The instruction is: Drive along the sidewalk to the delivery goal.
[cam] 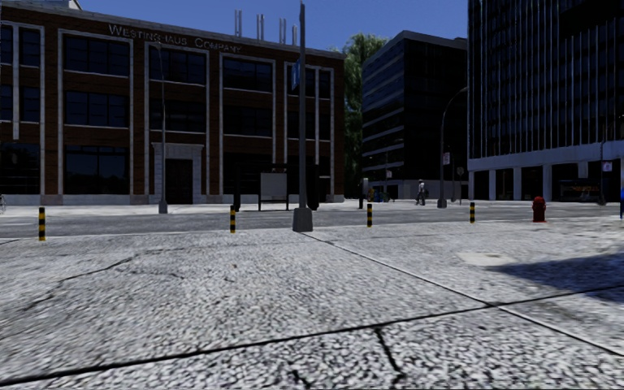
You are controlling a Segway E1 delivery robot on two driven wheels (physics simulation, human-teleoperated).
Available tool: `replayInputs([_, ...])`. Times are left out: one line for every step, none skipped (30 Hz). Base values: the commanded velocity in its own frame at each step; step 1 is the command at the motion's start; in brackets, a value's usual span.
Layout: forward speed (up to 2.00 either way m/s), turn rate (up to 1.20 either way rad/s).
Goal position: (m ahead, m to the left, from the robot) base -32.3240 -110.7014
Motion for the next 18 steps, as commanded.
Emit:
replayInputs([0.00,-1.20])
replayInputs([0.00,-1.20])
replayInputs([0.00,-1.20])
replayInputs([0.00,-1.20])
replayInputs([0.00,-1.20])
replayInputs([0.00,-1.20])
replayInputs([0.00,-1.20])
replayInputs([0.00,-1.20])
replayInputs([0.00,-1.20])
replayInputs([0.00,-1.20])
replayInputs([0.00,-1.20])
replayInputs([0.00,-1.20])
replayInputs([0.00,-1.20])
replayInputs([0.00,-1.20])
replayInputs([0.00,-1.20])
replayInputs([0.00,-1.20])
replayInputs([0.00,-1.20])
replayInputs([0.00,-1.20])
